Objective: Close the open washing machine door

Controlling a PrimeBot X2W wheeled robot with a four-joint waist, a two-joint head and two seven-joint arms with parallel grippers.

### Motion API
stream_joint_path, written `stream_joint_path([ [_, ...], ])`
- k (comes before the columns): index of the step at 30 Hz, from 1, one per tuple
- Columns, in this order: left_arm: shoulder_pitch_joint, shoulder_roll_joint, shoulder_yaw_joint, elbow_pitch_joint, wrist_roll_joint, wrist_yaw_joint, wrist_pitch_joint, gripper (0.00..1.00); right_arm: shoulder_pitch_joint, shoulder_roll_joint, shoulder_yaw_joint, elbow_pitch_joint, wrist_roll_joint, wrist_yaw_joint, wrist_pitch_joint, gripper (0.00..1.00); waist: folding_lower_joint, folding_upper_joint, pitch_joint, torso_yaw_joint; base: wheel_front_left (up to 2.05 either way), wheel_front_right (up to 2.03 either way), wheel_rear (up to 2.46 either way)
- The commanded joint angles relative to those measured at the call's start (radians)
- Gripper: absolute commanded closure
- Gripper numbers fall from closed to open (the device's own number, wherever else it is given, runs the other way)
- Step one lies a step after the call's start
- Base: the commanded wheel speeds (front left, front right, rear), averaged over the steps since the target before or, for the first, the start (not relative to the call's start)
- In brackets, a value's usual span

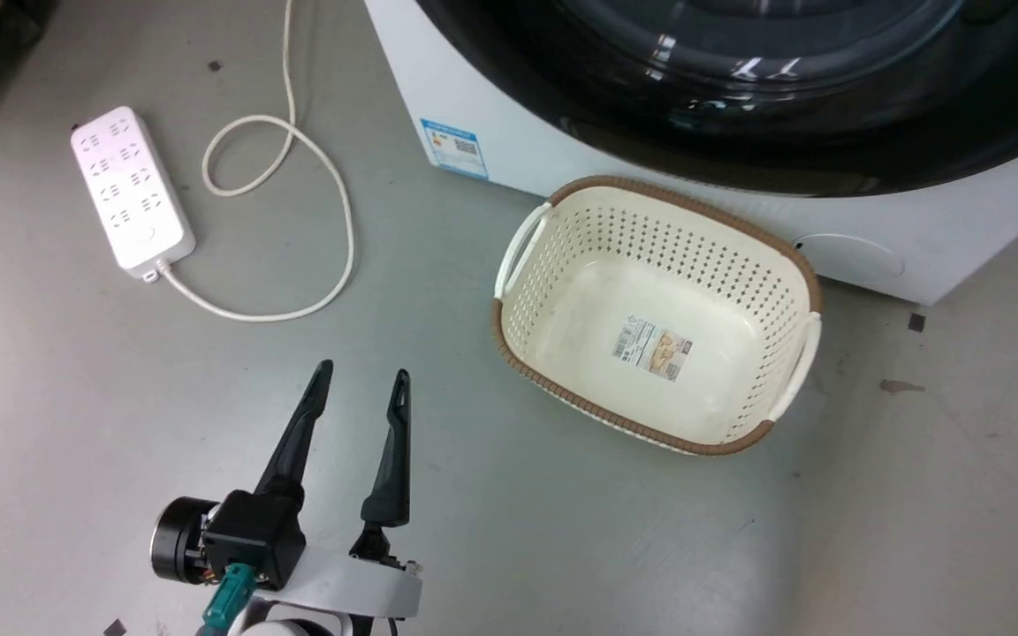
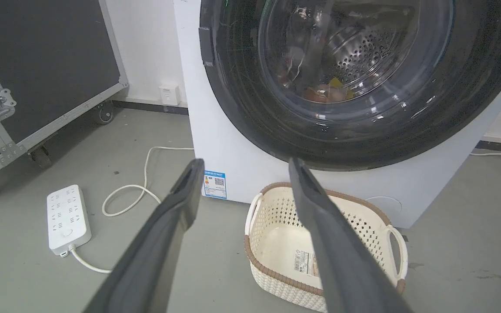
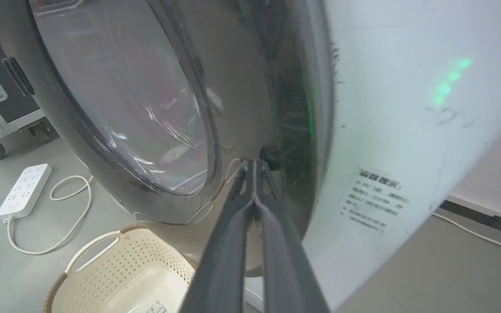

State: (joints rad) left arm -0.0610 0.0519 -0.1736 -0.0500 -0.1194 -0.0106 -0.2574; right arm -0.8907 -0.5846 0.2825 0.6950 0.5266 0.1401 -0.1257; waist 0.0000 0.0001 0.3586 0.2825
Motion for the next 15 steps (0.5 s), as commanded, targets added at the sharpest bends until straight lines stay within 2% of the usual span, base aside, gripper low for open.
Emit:
stream_joint_path([
  [1, -0.011, -0.002, 0.005, 0.004, -0.004, 0.001, -0.004, 0.0, -0.007, 0.004, 0.002, 0.009, 0.008, -0.009, -0.031, 1.0, 0.0, -0.0001, -0.021, -0.011, 0.0, 0.0, 0.0],
  [5, -0.006, -0.002, 0.017, 0.015, -0.003, -0.007, -0.004, 0.0, 0.047, 0.026, 0.023, -0.001, 0.036, -0.009, -0.072, 1.0, 0.0, -0.0001, -0.067, -0.028, 0.0, 0.0, 0.0],
  [6, -0.003, -0.002, 0.023, 0.017, -0.005, -0.01, -0.004, 0.0, 0.071, 0.032, 0.027, -0.011, 0.043, -0.009, -0.087, 0.72, 0.0, -0.0001, -0.085, -0.035, 0.0, 0.0, 0.0],
  [7, 0.001, -0.002, 0.028, 0.022, -0.006, -0.014, -0.004, 0.0, 0.1, 0.041, 0.032, -0.025, 0.05, -0.009, -0.1, 0.0, 0.0, -0.0001, -0.106, -0.043, 0.0, 0.0, 0.0],
  [12, 0.031, -0.002, 0.057, 0.054, -0.009, -0.039, -0.004, 0.0, 0.276, 0.081, 0.005, -0.121, 0.04, -0.009, -0.132, 0.0, 0.0, -0.0001, -0.219, -0.091, 0.0, 0.0, 0.0],
  [15, 0.055, -0.002, 0.088, 0.072, -0.015, -0.049, -0.004, 0.0, 0.391, 0.106, -0.048, -0.217, -0.038, -0.009, -0.135, 0.0, 0.0, -0.0001, -0.276, -0.131, 0.0, 0.0, 0.0],
])
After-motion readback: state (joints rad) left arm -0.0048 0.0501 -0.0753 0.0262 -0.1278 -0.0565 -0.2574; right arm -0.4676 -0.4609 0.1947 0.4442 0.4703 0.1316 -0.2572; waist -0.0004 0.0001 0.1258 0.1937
